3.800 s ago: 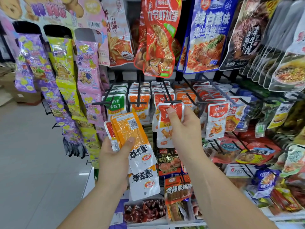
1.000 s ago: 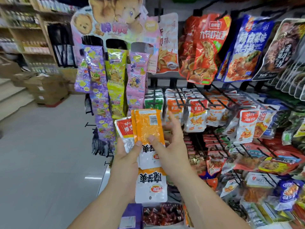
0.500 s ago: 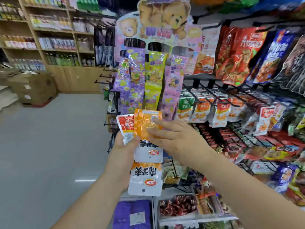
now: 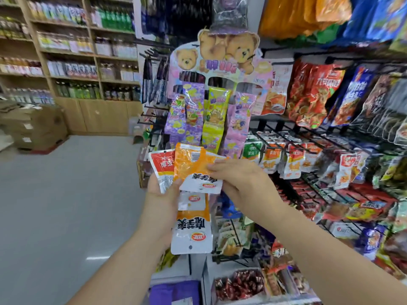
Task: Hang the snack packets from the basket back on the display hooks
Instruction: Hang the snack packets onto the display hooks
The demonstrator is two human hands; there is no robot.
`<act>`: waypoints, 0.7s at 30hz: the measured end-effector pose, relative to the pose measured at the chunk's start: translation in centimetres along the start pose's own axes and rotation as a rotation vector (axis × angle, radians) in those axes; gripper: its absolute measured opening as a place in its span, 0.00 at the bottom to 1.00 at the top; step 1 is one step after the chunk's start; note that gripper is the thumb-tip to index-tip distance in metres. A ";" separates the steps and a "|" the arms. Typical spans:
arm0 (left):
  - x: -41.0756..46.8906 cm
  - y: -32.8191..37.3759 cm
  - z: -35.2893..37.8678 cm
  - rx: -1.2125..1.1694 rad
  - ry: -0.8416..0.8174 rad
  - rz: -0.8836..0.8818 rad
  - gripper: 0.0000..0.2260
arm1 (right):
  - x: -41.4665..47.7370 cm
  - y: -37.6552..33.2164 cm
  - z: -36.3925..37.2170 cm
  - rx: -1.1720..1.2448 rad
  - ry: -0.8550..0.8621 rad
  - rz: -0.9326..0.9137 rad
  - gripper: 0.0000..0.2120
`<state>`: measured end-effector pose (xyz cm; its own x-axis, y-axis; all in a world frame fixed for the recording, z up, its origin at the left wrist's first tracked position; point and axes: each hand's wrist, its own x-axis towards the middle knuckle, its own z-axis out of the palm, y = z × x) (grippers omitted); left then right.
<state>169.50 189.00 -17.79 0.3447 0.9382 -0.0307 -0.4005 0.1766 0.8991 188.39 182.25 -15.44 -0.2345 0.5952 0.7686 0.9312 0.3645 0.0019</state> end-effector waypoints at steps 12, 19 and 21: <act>3.0 9.6 4.9 0.031 -0.104 0.208 0.11 | 11.1 -0.3 -8.8 0.543 0.441 0.684 0.08; 4.4 15.3 11.9 -0.041 -0.230 0.356 0.08 | 15.6 3.1 -15.7 0.532 0.597 0.752 0.08; 4.4 16.4 14.0 -0.051 -0.281 0.402 0.08 | 16.7 4.6 -18.3 0.460 0.651 0.781 0.14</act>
<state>176.31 191.89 2.93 0.3669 0.8197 0.4398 -0.5876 -0.1623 0.7927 193.87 180.76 9.06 0.6864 0.3371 0.6444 0.5356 0.3652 -0.7615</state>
